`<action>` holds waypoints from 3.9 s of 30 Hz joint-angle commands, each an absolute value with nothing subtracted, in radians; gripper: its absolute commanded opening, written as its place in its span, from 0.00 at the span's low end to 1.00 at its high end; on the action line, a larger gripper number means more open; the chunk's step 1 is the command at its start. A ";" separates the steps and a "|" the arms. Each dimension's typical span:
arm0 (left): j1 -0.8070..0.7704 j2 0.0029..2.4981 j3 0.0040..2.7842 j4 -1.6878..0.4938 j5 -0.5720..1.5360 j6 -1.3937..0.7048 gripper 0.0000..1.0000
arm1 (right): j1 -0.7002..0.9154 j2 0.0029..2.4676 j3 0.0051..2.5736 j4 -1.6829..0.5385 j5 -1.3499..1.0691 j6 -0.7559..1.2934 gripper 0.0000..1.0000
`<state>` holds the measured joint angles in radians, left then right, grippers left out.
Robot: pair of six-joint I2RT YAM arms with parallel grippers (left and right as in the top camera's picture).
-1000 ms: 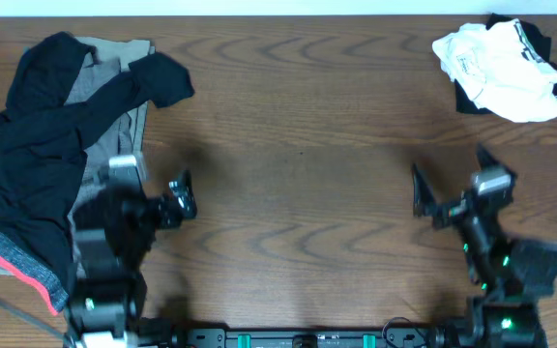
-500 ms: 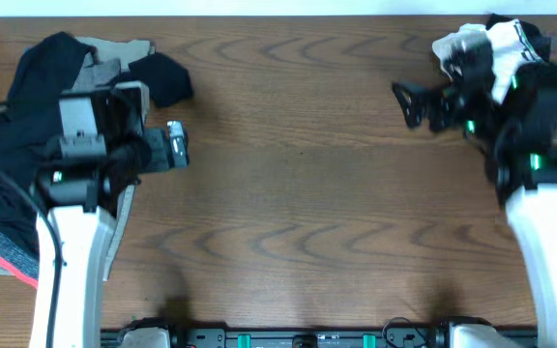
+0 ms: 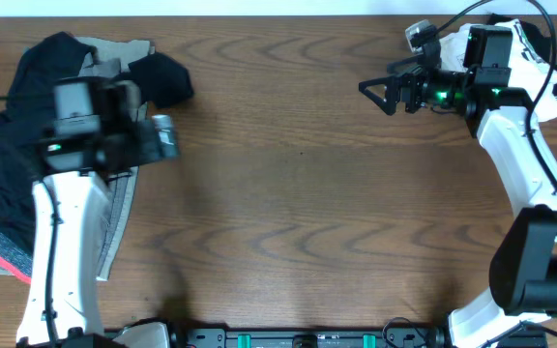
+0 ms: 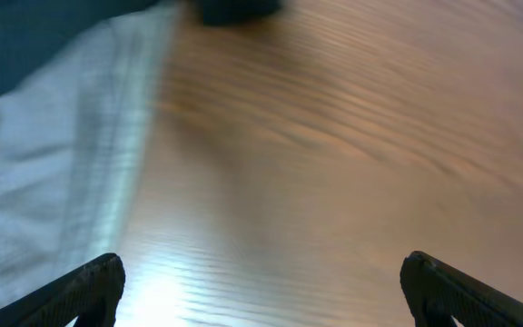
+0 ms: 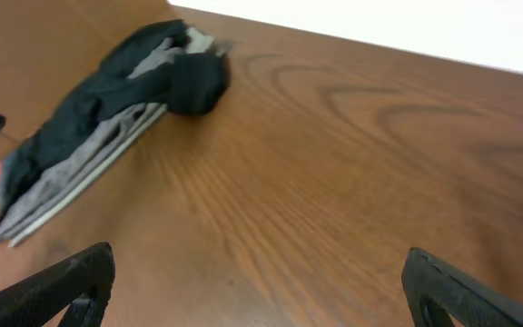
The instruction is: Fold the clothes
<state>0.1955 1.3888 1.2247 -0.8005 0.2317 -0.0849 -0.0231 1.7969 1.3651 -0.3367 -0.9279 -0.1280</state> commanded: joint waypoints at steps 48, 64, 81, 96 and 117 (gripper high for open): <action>1.016 1.870 1.237 -0.524 0.036 -0.117 0.75 | 0.053 1.835 1.389 -0.439 -0.767 -0.113 0.99; 1.013 1.869 1.238 -0.499 0.019 -0.200 0.06 | 0.052 1.835 1.389 -0.461 -0.736 -0.113 0.99; 0.721 1.456 1.277 -0.364 0.314 -0.267 0.06 | 0.011 1.834 1.390 -0.471 -0.723 -0.056 0.86; -0.058 1.356 1.276 -0.089 0.453 -0.268 0.06 | -0.186 1.517 1.390 -0.588 -0.692 -0.032 0.90; -0.609 1.888 1.276 0.308 0.426 -0.375 0.06 | -0.256 1.420 1.389 -0.723 -0.602 -0.031 0.92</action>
